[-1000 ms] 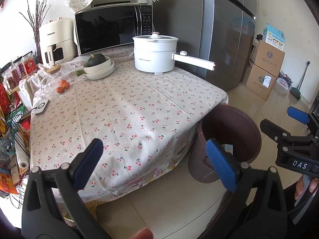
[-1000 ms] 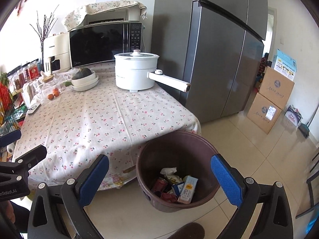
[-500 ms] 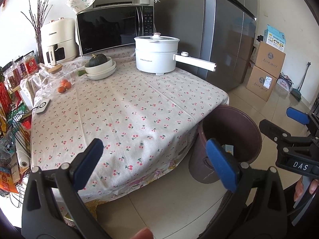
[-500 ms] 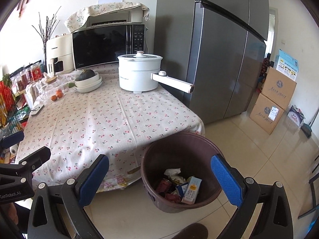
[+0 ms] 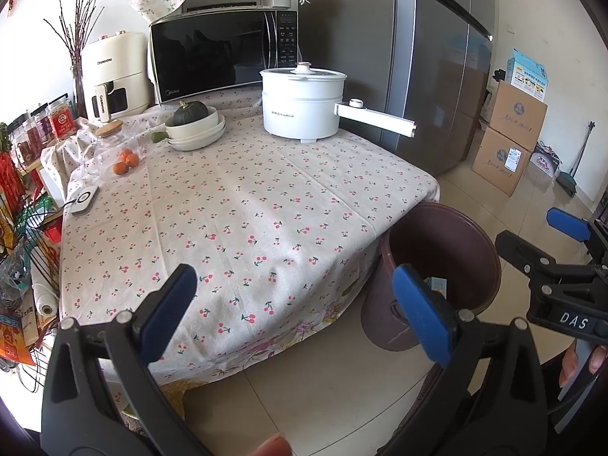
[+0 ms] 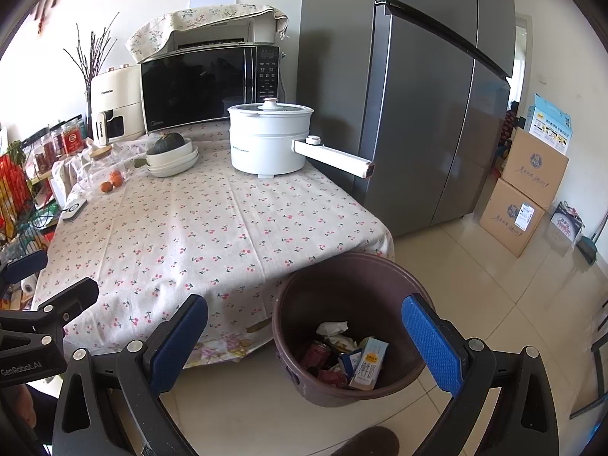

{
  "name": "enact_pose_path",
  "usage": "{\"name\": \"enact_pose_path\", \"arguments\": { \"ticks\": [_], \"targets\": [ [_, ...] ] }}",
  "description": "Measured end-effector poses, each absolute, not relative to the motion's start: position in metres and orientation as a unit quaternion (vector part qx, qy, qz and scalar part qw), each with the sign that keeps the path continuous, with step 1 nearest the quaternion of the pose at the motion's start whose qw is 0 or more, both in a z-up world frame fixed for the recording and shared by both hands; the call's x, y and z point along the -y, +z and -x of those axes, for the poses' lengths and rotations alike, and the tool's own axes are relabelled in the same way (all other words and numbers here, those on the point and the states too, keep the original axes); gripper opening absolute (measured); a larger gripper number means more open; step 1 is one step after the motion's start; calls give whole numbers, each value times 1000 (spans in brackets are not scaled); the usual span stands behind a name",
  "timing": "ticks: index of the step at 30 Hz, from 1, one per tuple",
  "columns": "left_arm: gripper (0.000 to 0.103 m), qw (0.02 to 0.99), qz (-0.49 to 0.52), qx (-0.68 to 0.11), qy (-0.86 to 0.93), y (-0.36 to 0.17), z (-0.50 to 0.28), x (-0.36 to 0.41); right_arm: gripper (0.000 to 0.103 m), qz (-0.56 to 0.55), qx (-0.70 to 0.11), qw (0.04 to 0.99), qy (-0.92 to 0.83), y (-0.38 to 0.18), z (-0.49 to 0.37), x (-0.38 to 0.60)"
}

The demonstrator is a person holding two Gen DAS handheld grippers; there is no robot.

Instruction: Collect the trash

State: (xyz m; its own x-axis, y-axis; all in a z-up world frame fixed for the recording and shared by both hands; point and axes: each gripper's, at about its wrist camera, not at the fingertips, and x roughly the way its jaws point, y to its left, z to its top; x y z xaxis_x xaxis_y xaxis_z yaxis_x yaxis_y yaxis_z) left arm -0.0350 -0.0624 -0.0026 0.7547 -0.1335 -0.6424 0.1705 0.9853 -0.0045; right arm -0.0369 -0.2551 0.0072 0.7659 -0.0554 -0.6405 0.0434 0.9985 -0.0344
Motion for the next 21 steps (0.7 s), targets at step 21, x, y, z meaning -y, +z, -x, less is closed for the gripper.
{"name": "enact_pose_path", "arguments": {
  "ticks": [21],
  "targets": [
    [102, 935, -22, -346, -79, -5, 35, 62, 103, 5, -344, 939, -21, 6, 35, 253]
  ]
}}
